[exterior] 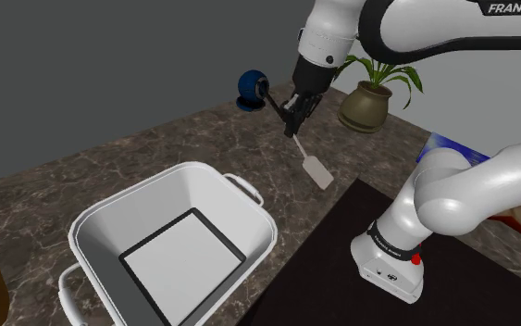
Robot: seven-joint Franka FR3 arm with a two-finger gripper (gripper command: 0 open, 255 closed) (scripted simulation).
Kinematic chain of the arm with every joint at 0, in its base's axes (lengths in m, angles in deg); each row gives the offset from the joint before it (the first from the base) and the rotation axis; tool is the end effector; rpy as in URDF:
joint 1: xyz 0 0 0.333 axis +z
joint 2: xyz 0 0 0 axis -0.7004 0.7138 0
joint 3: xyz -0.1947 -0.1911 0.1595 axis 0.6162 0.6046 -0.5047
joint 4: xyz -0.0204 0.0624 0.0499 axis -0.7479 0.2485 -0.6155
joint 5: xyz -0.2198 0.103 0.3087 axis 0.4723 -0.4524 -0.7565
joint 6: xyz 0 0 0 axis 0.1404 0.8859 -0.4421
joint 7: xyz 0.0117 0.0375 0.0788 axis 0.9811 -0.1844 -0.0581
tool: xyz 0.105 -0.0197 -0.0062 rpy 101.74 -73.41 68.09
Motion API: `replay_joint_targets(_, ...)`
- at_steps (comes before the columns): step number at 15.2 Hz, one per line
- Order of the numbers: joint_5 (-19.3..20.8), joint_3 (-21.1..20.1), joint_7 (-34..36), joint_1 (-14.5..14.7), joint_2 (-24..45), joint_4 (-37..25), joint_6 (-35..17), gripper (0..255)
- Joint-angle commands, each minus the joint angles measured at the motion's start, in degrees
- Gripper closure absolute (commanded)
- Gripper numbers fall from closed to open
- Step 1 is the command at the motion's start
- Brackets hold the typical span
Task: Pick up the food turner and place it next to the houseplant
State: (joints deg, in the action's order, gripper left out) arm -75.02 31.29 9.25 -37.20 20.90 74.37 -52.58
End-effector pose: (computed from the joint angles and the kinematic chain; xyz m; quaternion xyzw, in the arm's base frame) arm 0.3270 0.1512 0.5229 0.9992 -0.0224 0.0333 0.0004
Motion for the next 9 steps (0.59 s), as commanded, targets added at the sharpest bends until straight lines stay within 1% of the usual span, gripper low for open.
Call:
replay_joint_targets(1,0.16,0.16,0.04,-0.08,0.02,-1.60,1.60,255)
replay_joint_targets(9,0.77,0.81,0.11,-0.41,0.50,-8.06,7.58,255)
